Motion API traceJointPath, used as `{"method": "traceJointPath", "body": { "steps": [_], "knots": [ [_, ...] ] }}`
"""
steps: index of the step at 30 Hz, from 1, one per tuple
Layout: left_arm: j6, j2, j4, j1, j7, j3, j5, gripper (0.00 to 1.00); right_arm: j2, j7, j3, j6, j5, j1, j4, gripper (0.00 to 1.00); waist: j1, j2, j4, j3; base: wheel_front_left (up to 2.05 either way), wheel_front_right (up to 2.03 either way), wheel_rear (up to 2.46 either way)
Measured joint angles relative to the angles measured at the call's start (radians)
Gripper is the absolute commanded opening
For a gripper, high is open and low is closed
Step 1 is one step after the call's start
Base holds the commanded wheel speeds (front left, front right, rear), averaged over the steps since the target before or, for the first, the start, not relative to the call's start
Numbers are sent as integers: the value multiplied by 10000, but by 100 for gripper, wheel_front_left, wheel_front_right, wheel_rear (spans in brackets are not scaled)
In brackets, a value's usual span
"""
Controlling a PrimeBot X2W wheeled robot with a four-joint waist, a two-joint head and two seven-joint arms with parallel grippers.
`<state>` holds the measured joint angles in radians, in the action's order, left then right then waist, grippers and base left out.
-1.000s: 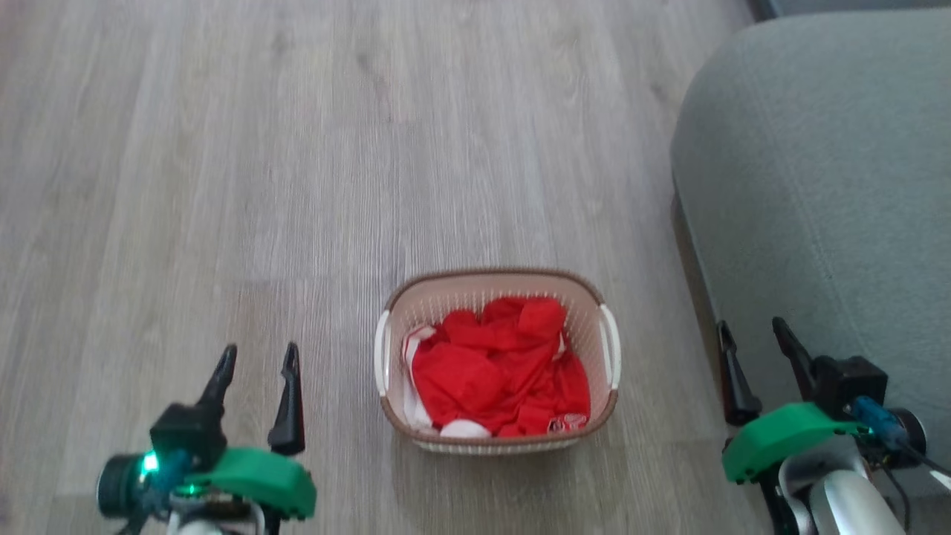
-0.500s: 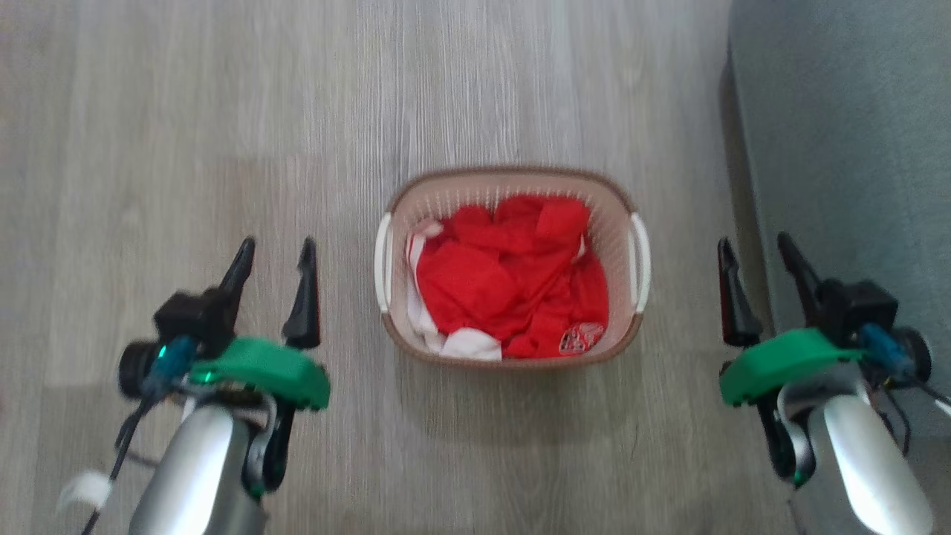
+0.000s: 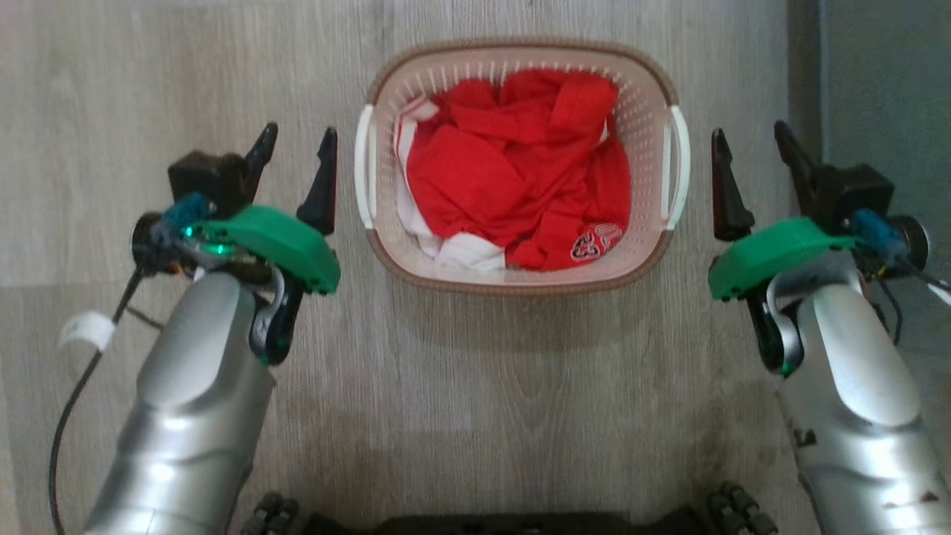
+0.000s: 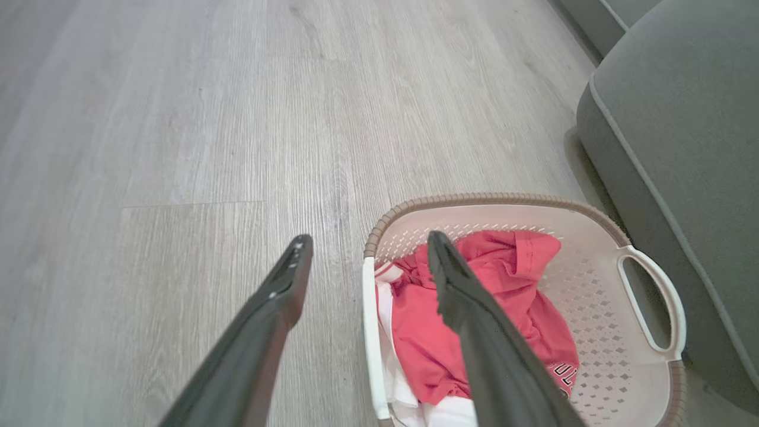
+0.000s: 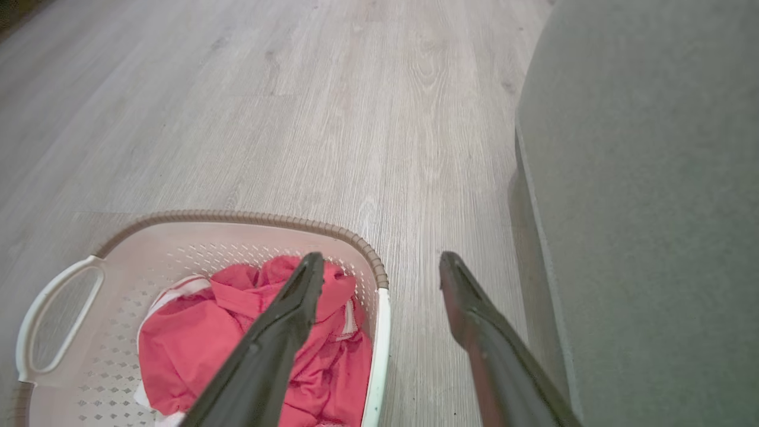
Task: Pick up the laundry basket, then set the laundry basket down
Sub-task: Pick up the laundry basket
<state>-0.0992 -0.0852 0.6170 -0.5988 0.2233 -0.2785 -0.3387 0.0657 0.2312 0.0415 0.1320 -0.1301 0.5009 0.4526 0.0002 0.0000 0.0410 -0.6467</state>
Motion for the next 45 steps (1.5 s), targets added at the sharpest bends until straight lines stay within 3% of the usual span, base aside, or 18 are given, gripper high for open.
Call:
{"method": "traceJointPath", "body": {
  "steps": [12,20,36,37,38,39,45],
  "knots": [
    [-249,82,2836,-2255,259,-1030,-497,100,4,184,529,0,-244,1606,1860,100,-1,0,-170,-1447,0,0,0],
    [-251,-194,4077,-3247,240,-2462,-1835,100,8,188,920,0,-303,2420,2792,100,-1,0,-444,-2181,0,0,0],
    [-257,-911,4759,-4320,-393,-4773,-4192,100,10,203,2313,0,-1492,3710,4698,100,-2,1,-724,-2920,0,0,0],
    [-299,-911,4757,-4345,-483,-4869,-4393,96,19,203,2449,0,-1655,3797,4851,87,-2,1,-710,-2934,0,0,0],
    [-326,-917,4753,-4357,-581,-4959,-4541,29,17,205,2522,0,-1753,3867,4986,39,-2,1,-706,-2950,0,0,0],
    [-339,-918,4723,-4387,-694,-5066,-4694,0,8,209,2546,0,-1797,3952,5116,0,-2,1,-707,-2966,0,0,0],
    [-320,-874,4677,-4567,-765,-5605,-5400,0,-132,245,2790,4,-2084,4366,5547,0,-2,0,-664,-2964,0,0,0]
  ]
}}
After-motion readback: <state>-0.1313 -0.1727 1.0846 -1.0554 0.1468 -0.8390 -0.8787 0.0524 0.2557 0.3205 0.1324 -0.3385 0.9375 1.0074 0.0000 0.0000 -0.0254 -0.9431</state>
